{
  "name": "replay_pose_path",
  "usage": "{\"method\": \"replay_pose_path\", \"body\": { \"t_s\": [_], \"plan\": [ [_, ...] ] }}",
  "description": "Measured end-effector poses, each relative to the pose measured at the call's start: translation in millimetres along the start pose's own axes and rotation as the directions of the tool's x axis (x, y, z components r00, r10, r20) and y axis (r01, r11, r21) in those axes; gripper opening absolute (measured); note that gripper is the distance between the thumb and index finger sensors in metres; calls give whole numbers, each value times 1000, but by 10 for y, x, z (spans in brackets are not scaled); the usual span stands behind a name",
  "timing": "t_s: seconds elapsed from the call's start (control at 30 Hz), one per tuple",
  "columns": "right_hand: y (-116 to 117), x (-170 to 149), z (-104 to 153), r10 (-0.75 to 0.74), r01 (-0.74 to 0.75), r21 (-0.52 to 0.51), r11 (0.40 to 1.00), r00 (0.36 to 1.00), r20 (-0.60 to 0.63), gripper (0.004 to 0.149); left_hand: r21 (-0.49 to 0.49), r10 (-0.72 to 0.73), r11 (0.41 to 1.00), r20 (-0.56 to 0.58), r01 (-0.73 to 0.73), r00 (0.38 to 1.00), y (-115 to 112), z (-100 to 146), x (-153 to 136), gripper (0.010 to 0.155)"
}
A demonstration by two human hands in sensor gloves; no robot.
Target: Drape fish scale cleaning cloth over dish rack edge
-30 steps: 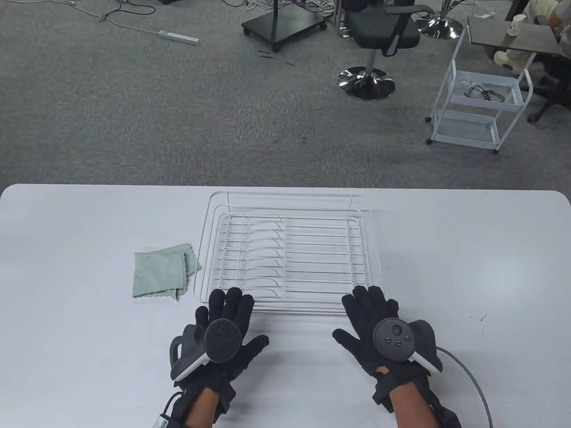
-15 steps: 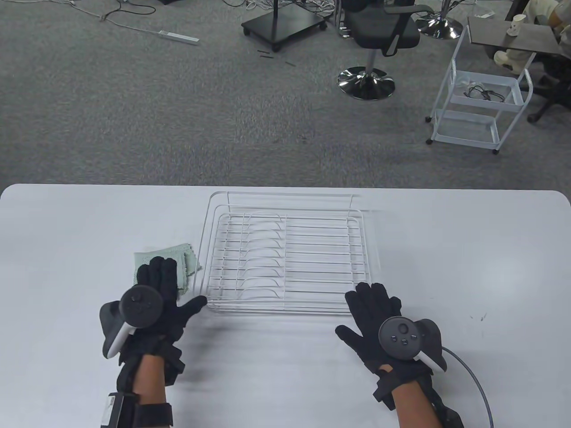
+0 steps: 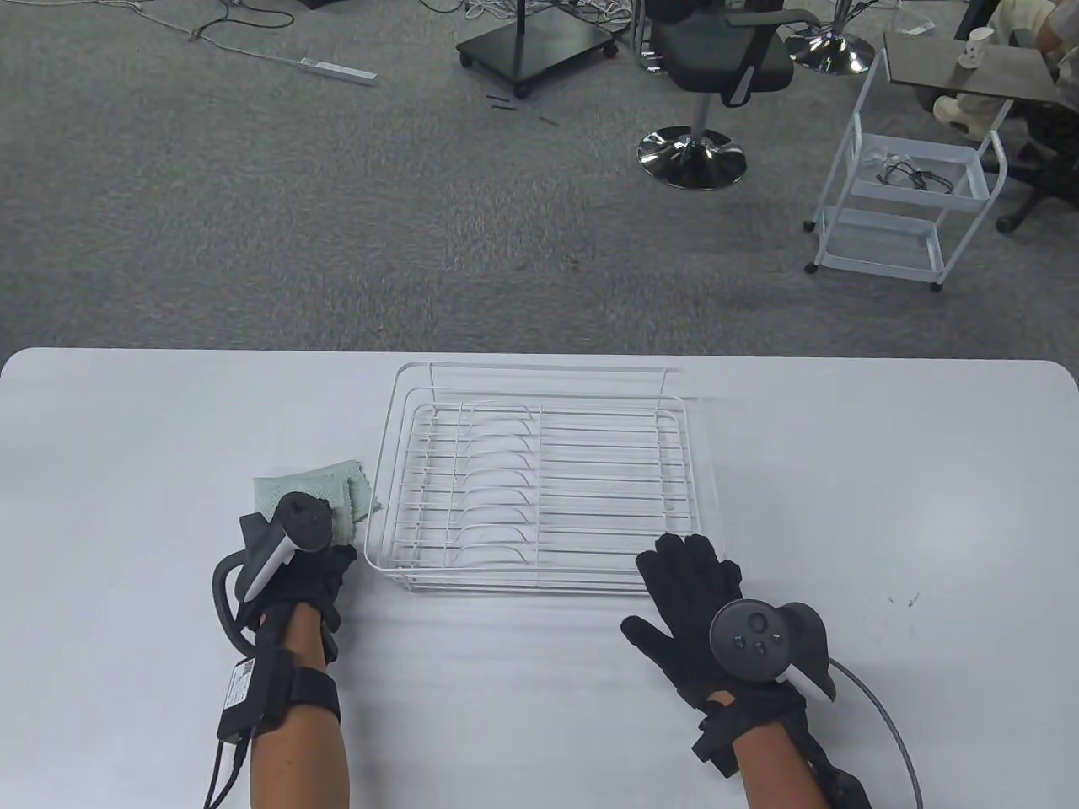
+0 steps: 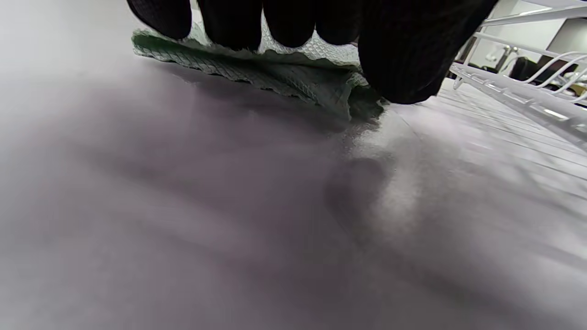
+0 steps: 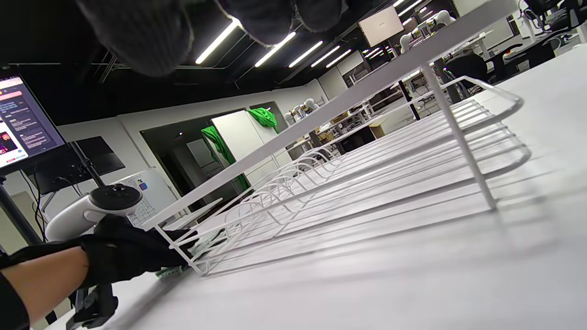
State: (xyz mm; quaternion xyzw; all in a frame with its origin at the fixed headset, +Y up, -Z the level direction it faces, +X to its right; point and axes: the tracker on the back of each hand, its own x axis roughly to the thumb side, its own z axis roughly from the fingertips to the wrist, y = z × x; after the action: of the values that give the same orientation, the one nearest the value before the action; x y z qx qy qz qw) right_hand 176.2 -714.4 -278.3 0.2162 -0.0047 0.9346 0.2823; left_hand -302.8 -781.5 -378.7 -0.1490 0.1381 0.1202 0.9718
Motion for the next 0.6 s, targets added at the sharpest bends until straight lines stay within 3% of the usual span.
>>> {"method": "replay_pose_path", "body": {
  "t_s": [0.2, 0.37, 0.5, 0.57, 0.6],
  "plan": [
    [7, 25, 8, 0, 0, -2, 1000, 1000, 7, 72, 72, -58, 995, -43, 61, 997, -51, 127, -36, 75],
    [22, 50, 16, 6, -6, -2, 1000, 1000, 15, 72, 175, -139, 973, -87, 152, 986, -60, 371, -48, 54],
    [35, 14, 16, -21, 21, 0, 1000, 1000, 10, 71, 165, 163, 976, -105, -144, 981, -28, 621, -301, 46],
    [31, 3, 23, -49, 49, -5, 999, 999, 12, 71, 222, 400, 902, -103, -371, 911, 21, 805, -515, 45],
    [27, 4, 28, -70, 70, -7, 998, 997, 16, 71, 272, 542, 819, -76, -505, 837, 65, 922, -613, 45]
  ]
}}
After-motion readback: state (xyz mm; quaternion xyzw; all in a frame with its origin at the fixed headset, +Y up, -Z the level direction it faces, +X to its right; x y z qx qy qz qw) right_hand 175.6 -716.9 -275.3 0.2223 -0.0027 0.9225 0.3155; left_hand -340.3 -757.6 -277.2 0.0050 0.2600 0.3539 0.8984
